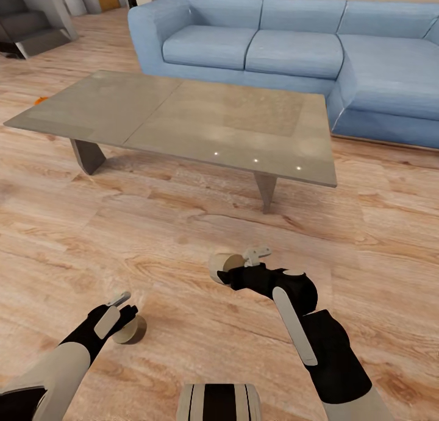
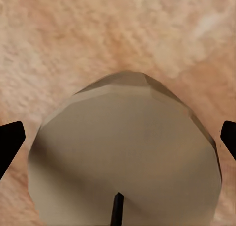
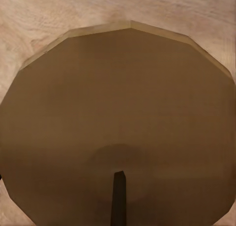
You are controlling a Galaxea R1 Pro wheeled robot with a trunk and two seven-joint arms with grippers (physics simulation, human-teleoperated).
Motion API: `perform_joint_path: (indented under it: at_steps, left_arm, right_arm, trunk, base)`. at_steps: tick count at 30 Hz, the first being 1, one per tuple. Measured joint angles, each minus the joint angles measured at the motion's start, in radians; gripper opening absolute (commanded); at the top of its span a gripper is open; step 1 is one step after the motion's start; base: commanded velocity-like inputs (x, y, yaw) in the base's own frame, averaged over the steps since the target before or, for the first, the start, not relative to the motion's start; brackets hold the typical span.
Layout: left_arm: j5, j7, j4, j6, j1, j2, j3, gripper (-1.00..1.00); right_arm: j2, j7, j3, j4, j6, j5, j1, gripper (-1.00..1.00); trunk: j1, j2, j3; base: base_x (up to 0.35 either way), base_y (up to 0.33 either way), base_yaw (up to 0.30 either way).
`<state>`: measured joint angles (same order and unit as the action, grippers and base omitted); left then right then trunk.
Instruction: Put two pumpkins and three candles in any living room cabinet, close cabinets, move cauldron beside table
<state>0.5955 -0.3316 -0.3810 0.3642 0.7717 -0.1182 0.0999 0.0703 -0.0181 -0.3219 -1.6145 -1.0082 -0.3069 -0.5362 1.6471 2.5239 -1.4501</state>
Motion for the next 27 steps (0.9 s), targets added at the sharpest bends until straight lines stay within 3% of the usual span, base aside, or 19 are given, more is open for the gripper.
perform_joint_path:
  at_steps: [10, 16, 17, 27]
  left_arm:
    - [0.0, 0.001, 0.001, 0.0, 0.0, 0.0, 0.0, 1.0]
    - [-0.003, 0.002, 0.002, 0.0, 0.0, 0.001, 0.0, 1.0]
    - [-0.002, 0.002, 0.002, 0.0, -0.001, 0.001, 0.0, -1.0]
    - [-0.004, 0.079, 0.009, 0.0, -0.001, -0.009, 0.001, -1.0]
  right_arm:
    - [-0.001, 0.0, 0.001, 0.0, 0.0, 0.0, 0.0, -1.0]
    - [-0.001, 0.0, 0.004, 0.0, 0.0, -0.001, 0.0, -1.0]
    - [-0.001, 0.0, 0.004, 0.0, 0.0, 0.0, 0.0, -1.0]
    - [-0.002, 0.0, 0.005, 0.0, -0.001, 0.0, 0.001, -1.0]
  trunk:
    - [0.004, 0.002, -0.039]
    - [0.004, 0.002, -0.039]
    - [0.004, 0.002, -0.039]
    - [0.004, 0.002, -0.039]
  base:
    - [0.0, 0.0, 0.0]
    - [0.0, 0.0, 0.0]
    - [0.0, 0.0, 0.0]
    - [0.0, 0.0, 0.0]
